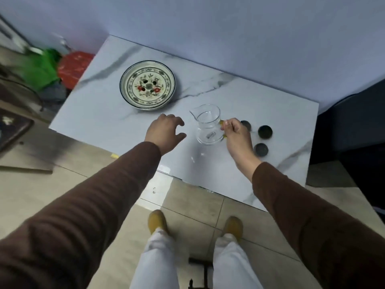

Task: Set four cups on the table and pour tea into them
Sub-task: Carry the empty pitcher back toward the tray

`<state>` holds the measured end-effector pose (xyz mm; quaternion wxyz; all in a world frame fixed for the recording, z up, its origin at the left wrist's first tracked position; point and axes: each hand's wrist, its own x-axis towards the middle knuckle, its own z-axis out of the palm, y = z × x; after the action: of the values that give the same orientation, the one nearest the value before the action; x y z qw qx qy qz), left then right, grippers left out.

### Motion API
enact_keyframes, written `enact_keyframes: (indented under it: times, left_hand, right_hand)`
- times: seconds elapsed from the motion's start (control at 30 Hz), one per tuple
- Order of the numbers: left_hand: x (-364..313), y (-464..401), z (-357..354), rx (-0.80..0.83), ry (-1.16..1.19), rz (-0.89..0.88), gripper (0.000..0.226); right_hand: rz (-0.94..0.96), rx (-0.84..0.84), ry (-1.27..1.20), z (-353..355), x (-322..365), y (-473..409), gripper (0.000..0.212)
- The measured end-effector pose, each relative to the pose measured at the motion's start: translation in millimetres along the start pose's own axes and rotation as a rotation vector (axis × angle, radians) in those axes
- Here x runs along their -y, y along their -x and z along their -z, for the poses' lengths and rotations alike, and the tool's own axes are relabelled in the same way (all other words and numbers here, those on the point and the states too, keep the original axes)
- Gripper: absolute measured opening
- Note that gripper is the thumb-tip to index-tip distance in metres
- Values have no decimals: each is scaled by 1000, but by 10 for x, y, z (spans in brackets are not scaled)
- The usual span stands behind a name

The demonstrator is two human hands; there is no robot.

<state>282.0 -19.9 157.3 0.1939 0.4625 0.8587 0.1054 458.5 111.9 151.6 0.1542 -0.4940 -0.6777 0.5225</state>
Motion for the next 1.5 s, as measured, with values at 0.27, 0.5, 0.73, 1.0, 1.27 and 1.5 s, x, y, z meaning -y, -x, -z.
enact_keyframes:
  times: [0.27, 0.5, 0.73, 1.0, 1.27, 1.5]
  left_hand:
    - [987, -71, 459, 32, -16, -1, 39]
    - [1504, -574, 644, 106, -68, 25, 38]
    - [2016, -1099, 764, 160, -81, -11, 42]
    - [2678, -1771, 879, 271, -106, -156, 35]
    - [3009, -2314, 761, 320, -132, -249, 40]
    - [3168, -2542, 608, 337, -140, -246, 38]
  right_hand:
    - [-52, 12, -10, -846, 546, 32, 26]
    - [-59, 54, -41, -1381, 671, -415, 25]
    - [-149, 61, -47, -1918, 807, -950, 26]
    - [-284, 13, -137, -2728, 1018, -1507, 27]
    - [-360, -9, -154, -3273, 894, -2065, 26]
    - [-389, 11, -160, -3413, 653, -2360, 27]
